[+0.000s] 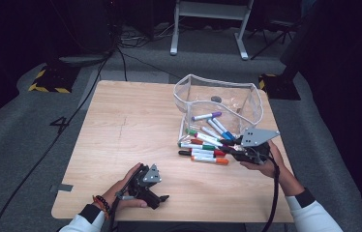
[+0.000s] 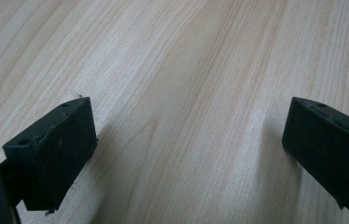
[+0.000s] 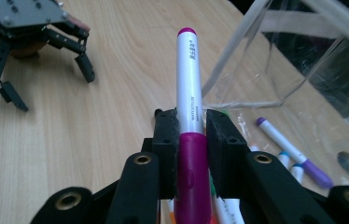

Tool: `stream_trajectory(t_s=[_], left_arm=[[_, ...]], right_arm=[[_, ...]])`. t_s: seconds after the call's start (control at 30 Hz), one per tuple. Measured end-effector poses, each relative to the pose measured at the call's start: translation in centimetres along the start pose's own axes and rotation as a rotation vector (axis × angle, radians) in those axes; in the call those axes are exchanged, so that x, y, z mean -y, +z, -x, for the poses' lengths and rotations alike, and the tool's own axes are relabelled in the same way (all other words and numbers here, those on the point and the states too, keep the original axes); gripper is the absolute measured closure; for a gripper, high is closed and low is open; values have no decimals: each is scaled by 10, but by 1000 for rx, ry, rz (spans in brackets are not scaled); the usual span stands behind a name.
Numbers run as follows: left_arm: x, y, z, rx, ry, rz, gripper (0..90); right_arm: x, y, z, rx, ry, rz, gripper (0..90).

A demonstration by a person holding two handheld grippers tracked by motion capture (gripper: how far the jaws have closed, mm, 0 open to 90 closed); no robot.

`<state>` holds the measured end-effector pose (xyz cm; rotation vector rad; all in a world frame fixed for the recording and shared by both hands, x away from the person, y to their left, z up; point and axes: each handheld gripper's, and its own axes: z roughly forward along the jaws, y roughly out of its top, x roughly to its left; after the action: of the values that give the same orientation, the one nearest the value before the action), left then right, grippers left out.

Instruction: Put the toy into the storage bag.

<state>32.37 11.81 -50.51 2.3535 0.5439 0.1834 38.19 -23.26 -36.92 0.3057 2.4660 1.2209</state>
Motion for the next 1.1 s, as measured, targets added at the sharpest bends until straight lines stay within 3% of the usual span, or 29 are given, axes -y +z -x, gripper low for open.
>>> stream_trajectory(t_s=[0.33, 0.6, 0.87, 1.1], left_arm=[[0, 0, 0, 0, -1, 1, 33], [0, 0, 0, 0, -2, -1, 33], [0, 0, 0, 2, 0, -1, 33], [0, 0, 0, 2, 0, -1, 33]], right_arm=[[-38, -17, 34, 79, -7, 32, 748], [-51, -23, 59, 133, 8, 28, 748], [-58, -13, 93, 172, 55, -12, 748], [-60, 0, 112, 182, 87, -62, 748]])
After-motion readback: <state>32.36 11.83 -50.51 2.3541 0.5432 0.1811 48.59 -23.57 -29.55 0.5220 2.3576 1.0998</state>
